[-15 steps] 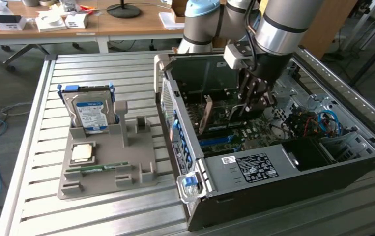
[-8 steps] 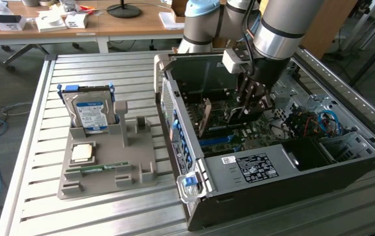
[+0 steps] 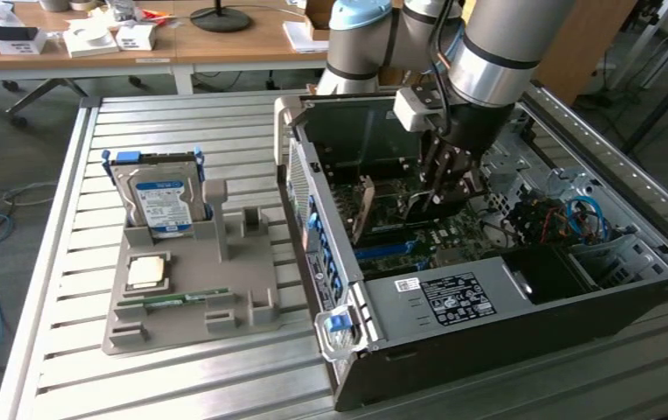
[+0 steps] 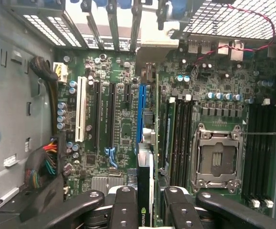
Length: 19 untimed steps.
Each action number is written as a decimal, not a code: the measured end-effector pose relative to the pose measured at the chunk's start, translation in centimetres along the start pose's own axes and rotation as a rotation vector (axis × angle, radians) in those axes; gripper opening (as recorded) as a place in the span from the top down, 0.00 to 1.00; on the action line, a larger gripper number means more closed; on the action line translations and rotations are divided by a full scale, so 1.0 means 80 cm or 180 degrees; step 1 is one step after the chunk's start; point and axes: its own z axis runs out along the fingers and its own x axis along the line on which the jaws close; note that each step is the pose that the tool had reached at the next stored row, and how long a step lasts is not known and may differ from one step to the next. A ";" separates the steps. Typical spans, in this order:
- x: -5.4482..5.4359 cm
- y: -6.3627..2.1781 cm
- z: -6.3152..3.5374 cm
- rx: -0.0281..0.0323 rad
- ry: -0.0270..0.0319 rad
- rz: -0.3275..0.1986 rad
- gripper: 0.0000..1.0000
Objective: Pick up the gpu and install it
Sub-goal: 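Insert the gpu into the slot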
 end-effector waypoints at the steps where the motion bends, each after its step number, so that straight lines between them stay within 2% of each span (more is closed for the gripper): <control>1: 0.000 0.001 0.000 0.0001 0.0000 0.0000 0.74; 14: 0.008 0.007 0.000 0.0001 0.0001 0.0000 0.74; 19: 0.008 0.013 0.001 0.0002 0.0001 0.0000 0.74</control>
